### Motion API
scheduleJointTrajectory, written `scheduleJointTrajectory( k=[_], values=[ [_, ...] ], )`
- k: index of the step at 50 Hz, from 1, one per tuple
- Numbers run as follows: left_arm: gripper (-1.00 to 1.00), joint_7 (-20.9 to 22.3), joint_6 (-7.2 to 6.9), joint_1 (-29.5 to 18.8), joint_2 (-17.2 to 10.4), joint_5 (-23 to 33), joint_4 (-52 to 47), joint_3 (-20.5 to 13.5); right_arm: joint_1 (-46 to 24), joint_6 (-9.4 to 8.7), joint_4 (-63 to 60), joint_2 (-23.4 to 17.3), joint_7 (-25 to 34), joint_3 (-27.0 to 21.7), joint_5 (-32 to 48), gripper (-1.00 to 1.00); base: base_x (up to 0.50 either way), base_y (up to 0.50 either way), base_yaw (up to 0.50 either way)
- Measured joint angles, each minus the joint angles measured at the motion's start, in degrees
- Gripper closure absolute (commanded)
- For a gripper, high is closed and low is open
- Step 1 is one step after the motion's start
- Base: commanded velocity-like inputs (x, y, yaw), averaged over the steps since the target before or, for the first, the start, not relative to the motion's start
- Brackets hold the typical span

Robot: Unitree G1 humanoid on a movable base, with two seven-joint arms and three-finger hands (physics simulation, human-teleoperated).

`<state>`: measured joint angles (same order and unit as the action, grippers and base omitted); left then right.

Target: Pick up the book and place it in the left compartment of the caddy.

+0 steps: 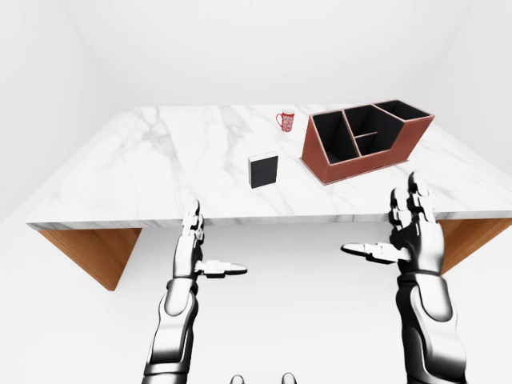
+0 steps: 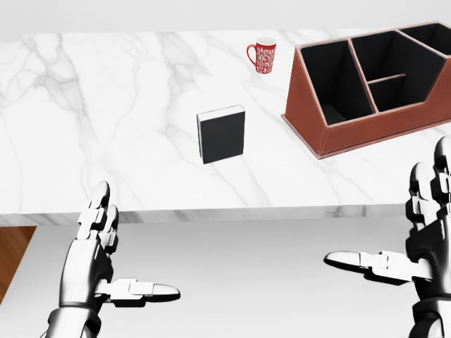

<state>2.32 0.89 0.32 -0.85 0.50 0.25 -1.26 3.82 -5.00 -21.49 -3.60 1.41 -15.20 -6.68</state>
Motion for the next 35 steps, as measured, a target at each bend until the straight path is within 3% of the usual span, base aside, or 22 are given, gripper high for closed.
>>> scheduleJointTrajectory(
  k=[19, 35],
  values=[
    [-1.00, -0.14, 0.15, 0.30, 0.04, 0.48, -0.47, 0.16, 1.58, 0.00, -9.73, -1.78, 2.03, -15.07, -8.54, -1.00, 0.00, 0.00, 0.00],
    [-1.00, -0.09, 2.03, -0.81, -0.10, 0.63, 2.55, -0.04, 2.72, 0.00, -10.37, -2.99, 2.21, -23.56, -13.45, -1.00, 0.00, 0.00, 0.00]
  ],
)
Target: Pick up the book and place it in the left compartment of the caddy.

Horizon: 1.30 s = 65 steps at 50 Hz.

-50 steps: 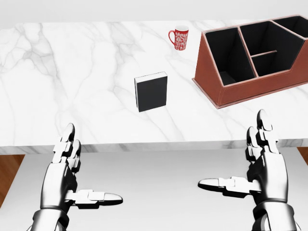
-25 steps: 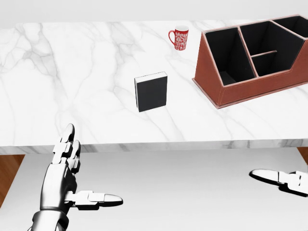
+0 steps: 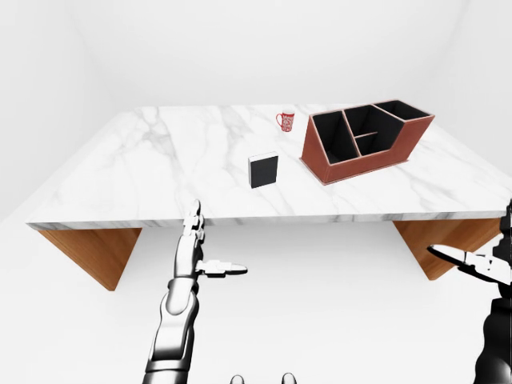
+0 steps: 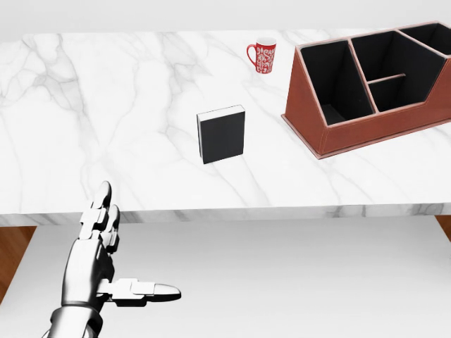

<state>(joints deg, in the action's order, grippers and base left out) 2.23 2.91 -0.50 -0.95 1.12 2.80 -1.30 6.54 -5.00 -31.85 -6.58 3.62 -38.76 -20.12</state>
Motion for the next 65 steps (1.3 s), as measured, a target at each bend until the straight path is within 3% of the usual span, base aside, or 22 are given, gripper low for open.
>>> scheduleJointTrajectory(
  k=[19, 43, 65],
  values=[
    [-1.00, 0.09, 1.97, -0.64, -0.07, 0.18, 2.44, 0.02, 1.71, 0.00, 3.37, -1.73, -0.05, -9.73, -4.29, -1.00, 0.00, 0.00, 0.00],
    [-1.00, 0.17, -1.52, 1.81, 0.35, 0.89, -3.12, 1.02, 2.67, 0.00, 7.04, -1.97, -1.82, -12.96, -3.89, -1.00, 0.00, 0.00, 0.00],
    [-1.00, 0.18, -2.39, 2.37, 0.44, 1.04, -4.50, 1.22, 2.72, 0.00, 7.80, -2.00, -2.30, -12.85, -3.34, -1.00, 0.00, 0.00, 0.00]
  ],
)
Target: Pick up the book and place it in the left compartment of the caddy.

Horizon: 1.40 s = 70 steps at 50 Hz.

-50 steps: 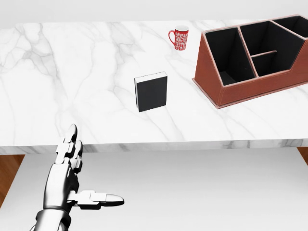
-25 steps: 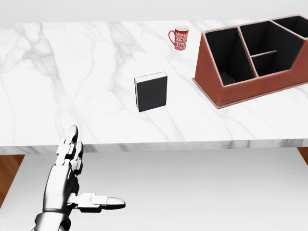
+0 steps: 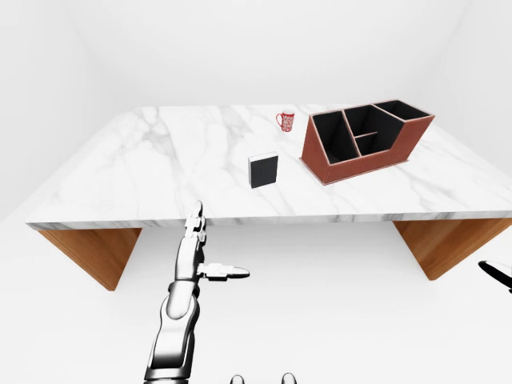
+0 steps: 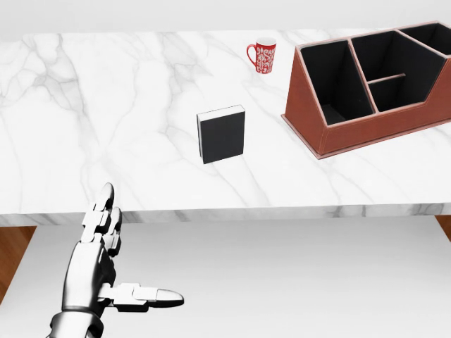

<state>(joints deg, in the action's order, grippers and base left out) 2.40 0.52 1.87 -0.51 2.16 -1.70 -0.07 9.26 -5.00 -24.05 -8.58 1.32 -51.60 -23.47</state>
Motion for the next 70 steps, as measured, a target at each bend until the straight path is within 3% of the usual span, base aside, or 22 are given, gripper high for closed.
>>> scheduleJointTrajectory(
  k=[33, 56, 70],
  values=[
    [-1.00, 0.37, 1.01, 0.17, 0.10, 0.79, 0.47, 0.68, 1.84, 0.00, -4.64, 3.00, 3.44, -0.79, 0.42, -1.00, 0.00, 0.00, 0.00],
    [-1.00, 0.42, 0.73, 0.56, 0.18, 1.26, -0.28, 0.98, 2.27, 0.00, -5.73, 3.58, 4.84, -1.16, 0.05, -1.00, 0.00, 0.00, 0.11],
    [-1.00, 0.64, 1.87, 0.28, 0.11, 1.33, 0.78, 0.90, 2.32, 0.00, -5.66, 3.69, 4.99, -1.15, 0.01, -1.00, 0.00, 0.00, 0.20]
  ],
)
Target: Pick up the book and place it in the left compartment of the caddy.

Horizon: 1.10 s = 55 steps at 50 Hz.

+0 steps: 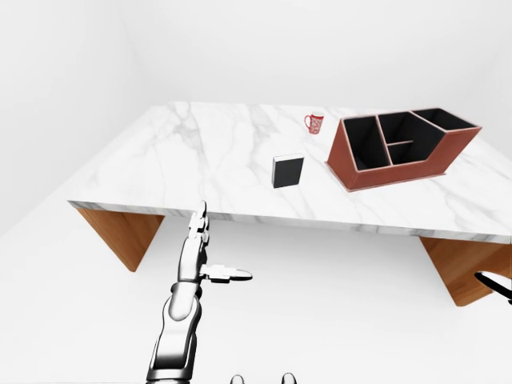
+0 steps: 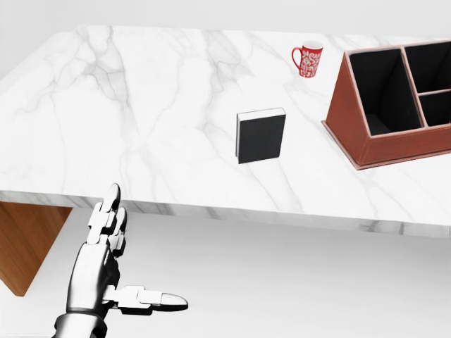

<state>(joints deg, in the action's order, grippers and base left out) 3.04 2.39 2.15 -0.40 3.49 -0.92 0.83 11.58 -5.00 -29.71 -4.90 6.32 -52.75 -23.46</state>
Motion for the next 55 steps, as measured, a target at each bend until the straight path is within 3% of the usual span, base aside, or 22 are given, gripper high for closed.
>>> scheduleJointTrajectory(
  k=[55],
  values=[
    [-1.00, 0.11, 0.58, -0.16, -0.02, 0.29, 0.64, 0.01, -0.02, 0.00, 0.47, 0.03, 0.07, 0.44, 0.28, -1.00, 0.00, 0.00, 0.20]
  ],
)
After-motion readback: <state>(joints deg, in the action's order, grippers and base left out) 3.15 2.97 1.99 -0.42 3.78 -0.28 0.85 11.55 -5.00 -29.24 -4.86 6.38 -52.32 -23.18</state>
